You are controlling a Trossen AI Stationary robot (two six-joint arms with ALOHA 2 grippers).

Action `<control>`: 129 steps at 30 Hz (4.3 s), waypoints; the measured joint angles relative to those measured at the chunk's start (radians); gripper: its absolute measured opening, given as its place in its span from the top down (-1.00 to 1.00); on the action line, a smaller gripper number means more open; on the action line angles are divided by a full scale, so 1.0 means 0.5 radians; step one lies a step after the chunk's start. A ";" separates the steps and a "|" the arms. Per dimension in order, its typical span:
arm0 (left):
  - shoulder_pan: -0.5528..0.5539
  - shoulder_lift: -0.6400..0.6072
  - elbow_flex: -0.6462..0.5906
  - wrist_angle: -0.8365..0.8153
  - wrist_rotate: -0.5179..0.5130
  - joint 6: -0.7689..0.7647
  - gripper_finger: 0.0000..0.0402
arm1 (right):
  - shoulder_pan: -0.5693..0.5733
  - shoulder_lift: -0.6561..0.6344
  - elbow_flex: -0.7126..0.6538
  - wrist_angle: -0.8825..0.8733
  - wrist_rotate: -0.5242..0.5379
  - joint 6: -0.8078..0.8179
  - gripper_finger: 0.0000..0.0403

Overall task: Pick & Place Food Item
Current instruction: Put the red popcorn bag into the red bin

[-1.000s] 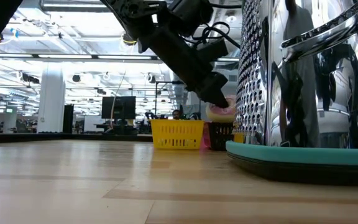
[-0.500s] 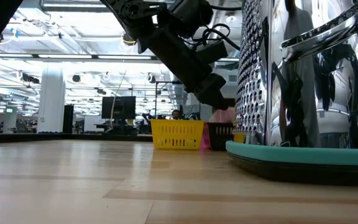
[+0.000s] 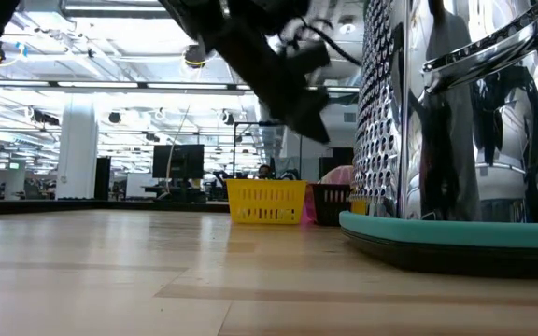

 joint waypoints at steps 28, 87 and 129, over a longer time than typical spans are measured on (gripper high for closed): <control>0.090 -1.745 -1.204 -0.225 0.803 -1.095 0.07 | -0.605 0.072 0.000 -0.221 0.086 -0.171 0.12; 0.261 -1.905 -1.200 0.236 0.663 -1.152 0.07 | -1.212 1.686 0.160 -0.932 0.261 -1.218 0.48; 0.274 -1.905 -1.200 0.242 0.605 -1.334 0.07 | -1.192 0.973 0.160 -1.012 0.463 -1.088 1.00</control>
